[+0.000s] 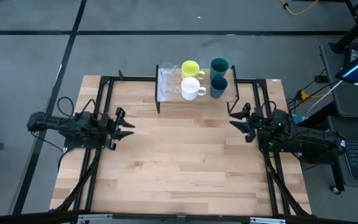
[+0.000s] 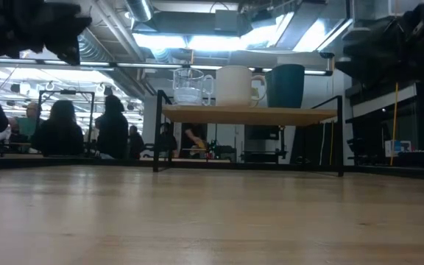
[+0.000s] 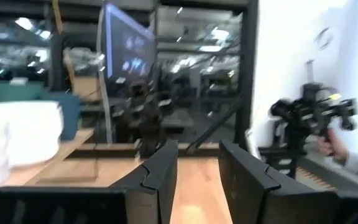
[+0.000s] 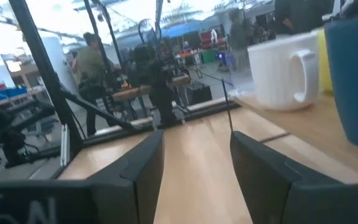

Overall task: Stack small to large cups/mugs on shelf
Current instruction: Return to Home Position

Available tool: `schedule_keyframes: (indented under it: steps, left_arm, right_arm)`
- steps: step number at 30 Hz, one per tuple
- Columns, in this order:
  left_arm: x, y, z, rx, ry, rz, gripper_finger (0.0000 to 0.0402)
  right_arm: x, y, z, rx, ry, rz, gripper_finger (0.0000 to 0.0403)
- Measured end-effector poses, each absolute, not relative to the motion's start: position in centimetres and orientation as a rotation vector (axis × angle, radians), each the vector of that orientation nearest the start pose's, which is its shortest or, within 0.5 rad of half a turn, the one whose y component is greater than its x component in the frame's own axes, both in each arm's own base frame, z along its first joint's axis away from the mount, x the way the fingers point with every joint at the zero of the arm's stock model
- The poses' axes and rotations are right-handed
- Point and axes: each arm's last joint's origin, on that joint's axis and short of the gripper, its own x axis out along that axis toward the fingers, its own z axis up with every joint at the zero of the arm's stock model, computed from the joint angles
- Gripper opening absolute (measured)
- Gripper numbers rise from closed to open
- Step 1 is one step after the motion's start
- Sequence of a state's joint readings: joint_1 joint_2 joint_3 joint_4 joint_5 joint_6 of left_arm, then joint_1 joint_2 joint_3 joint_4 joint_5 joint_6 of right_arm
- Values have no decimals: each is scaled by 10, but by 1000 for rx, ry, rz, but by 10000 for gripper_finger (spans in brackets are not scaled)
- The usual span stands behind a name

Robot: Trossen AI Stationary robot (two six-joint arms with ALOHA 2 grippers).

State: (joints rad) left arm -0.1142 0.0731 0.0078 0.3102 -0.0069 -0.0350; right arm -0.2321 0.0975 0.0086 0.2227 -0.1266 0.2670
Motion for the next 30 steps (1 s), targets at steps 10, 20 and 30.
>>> schedule_keyframes:
  steps: [10,20,30]
  left_arm:
    - [100,-5,184,-74,-180,-53,111]
    - [100,-5,184,-103,-178,-49,111]
    - [100,-5,184,-103,-179,-49,111]
  right_arm:
    - [100,-23,174,216,-95,-193,185]
    - [101,-23,161,231,39,-216,185]
    - [101,-22,161,210,49,-157,185]
